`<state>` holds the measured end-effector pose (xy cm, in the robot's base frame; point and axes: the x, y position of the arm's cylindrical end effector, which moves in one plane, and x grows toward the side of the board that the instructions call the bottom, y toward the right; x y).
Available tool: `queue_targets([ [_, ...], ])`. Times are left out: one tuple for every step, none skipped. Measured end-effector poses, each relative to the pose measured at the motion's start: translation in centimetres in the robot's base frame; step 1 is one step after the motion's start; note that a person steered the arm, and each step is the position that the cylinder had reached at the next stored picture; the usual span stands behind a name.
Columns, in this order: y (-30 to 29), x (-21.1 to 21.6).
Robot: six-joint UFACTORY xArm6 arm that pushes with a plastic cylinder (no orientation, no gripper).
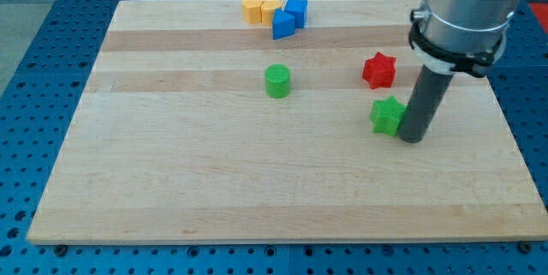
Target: Move the green star to the bottom of the green circle
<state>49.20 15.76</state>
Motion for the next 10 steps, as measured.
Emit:
queue_targets([
  [-0.7, -1.0],
  [-2.3, -1.7],
  [-2.8, -1.7],
  [0.2, -1.7],
  [3.2, -2.8],
  [3.6, -4.2],
  [1.8, -4.2],
  [-1.2, -4.1],
  [-4.3, -4.1],
  [-7.8, -4.1],
])
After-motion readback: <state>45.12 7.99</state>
